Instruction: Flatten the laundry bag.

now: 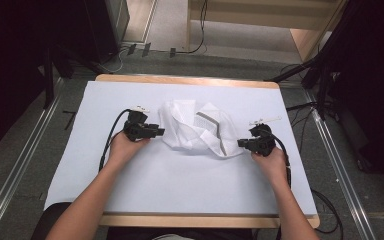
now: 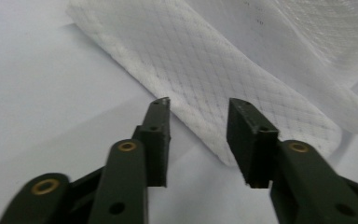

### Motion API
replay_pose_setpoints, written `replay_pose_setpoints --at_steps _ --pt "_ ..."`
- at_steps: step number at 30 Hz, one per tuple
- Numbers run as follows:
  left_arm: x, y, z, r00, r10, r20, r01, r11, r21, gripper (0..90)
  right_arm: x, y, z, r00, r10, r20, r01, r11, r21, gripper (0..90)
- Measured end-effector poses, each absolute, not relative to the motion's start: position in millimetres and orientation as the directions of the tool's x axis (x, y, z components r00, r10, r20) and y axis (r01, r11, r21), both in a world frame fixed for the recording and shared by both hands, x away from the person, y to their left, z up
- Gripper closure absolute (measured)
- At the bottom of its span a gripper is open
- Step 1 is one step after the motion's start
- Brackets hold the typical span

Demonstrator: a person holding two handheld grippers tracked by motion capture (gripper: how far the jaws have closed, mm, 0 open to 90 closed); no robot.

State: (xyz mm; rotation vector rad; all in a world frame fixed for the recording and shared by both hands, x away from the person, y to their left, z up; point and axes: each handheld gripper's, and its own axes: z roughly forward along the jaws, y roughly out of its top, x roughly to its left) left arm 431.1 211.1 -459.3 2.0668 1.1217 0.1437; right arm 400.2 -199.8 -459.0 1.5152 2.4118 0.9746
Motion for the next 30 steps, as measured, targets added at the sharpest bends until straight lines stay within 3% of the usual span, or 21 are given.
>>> replay_pose_setpoints --at_steps 4,6,10,15,18,21,30 --pt "429.3 203.0 -463.3 0.621 0.751 -0.223 0.650 -0.335 0.682 52.5 401.9 -195.3 -462.3 -0.494 0.843 0.213 0.763 0.302 0.571 87.1" --pt "426.8 197.4 -464.8 0.627 0.748 -0.217 0.642 -0.338 0.689 57.1 401.8 -193.1 -462.5 -0.498 0.841 0.209 0.761 0.309 0.571 86.9" --pt "419.3 192.0 -469.2 0.605 0.787 -0.123 0.600 -0.349 0.720 75.1 401.8 -189.2 -463.0 -0.508 0.837 0.206 0.756 0.318 0.572 86.3" --pt "421.6 196.0 -470.5 0.599 0.786 -0.151 0.611 -0.328 0.720 90.0 402.3 -185.1 -463.5 -0.512 0.834 0.208 0.757 0.322 0.569 86.0" --pt "421.5 193.8 -468.6 0.604 0.786 -0.136 0.612 -0.347 0.711 90.0 402.6 -184.8 -463.4 -0.516 0.832 0.203 0.754 0.329 0.569 86.0" --pt "427.9 202.5 -464.6 0.586 0.774 -0.238 0.672 -0.300 0.677 90.0 403.0 -186.5 -461.9 -0.511 0.834 0.209 0.754 0.318 0.575 86.1" --pt "427.8 233.3 -434.6 0.552 0.794 -0.255 0.652 -0.221 0.725 90.0 402.8 -200.8 -452.6 -0.481 0.848 0.223 0.746 0.263 0.612 86.6"
